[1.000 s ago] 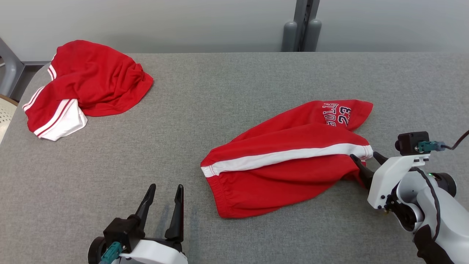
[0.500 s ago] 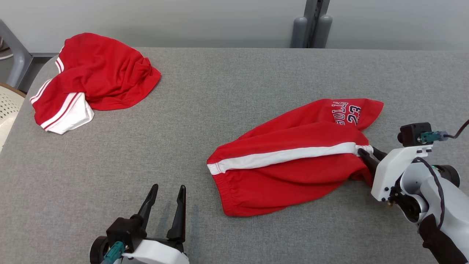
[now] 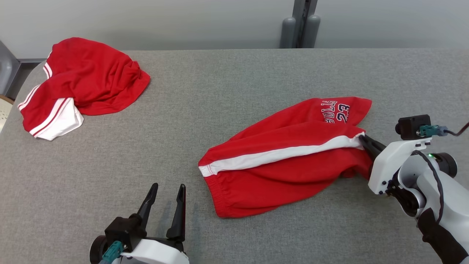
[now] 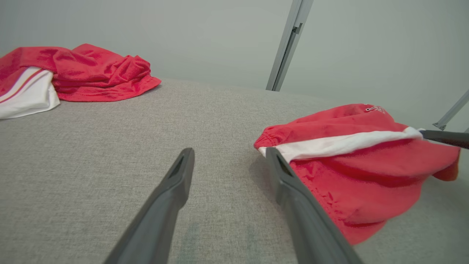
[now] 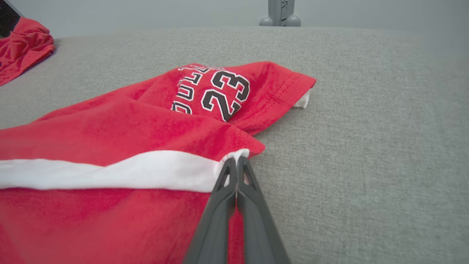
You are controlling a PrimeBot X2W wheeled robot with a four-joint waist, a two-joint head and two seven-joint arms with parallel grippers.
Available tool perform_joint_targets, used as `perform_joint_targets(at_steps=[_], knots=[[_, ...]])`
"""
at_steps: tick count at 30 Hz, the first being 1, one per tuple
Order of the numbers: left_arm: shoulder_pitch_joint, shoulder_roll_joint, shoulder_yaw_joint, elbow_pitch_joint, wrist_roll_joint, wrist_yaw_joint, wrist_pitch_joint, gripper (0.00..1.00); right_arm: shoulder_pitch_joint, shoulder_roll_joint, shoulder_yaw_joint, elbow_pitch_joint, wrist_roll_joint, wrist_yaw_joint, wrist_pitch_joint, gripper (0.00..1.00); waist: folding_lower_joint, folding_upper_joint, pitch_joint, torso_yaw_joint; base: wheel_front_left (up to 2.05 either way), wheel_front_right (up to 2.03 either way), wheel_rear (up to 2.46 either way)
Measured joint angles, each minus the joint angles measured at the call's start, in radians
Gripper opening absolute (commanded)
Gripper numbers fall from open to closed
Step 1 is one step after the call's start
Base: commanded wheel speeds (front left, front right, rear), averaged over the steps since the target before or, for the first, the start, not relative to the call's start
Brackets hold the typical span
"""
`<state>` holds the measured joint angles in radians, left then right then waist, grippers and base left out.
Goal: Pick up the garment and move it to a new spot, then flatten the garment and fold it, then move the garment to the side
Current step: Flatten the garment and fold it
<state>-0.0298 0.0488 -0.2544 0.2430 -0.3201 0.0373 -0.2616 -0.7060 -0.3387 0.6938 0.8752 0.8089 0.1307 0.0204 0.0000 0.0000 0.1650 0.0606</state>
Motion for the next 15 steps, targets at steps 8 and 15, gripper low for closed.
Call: perform_joint_targets(at_steps=[8,15], knots=[[-0.006,0.0,-0.031,0.002,-0.069,-0.038,0.0,1.0,0.03,-0.034,0.021,-0.098,0.0,0.0,-0.107,0.0,0.0,0.0,-0.017,-0.027,0.0,0.0,0.0],[-0.06,0.0,-0.077,0.059,-0.139,-0.053,0.053,1.0,0.09,-0.056,-0.005,-0.196,-0.022,0.0,-0.146,0.0,0.0,0.0,-0.026,-0.058,0.0,0.0,0.0]])
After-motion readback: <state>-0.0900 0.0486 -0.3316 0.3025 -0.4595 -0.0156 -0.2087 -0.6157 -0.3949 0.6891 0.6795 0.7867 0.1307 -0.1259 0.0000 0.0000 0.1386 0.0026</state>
